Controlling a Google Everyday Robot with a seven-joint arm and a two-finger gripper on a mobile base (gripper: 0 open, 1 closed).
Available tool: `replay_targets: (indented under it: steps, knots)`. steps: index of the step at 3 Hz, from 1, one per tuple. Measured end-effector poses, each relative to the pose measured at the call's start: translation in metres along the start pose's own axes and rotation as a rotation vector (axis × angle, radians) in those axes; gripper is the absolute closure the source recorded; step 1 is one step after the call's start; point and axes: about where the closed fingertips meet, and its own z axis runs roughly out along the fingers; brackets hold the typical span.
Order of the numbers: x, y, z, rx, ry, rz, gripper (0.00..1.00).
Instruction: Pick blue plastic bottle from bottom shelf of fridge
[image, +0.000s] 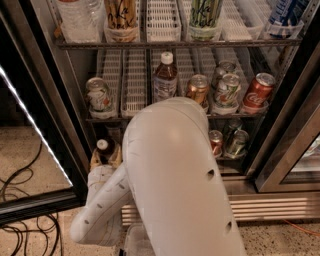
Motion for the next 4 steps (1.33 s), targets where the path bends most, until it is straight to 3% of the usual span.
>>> replay_targets:
  steps: [1,3,4]
  knots:
    - [-0.016,-0.010,-0.003,0.011,-0.020,0.027,1.00]
    - [-0.078,-0.041,-0.015,0.032,-0.105,0.061,1.00]
    - [-0.078,-0.041,-0.015,0.032,-0.104,0.061,1.00]
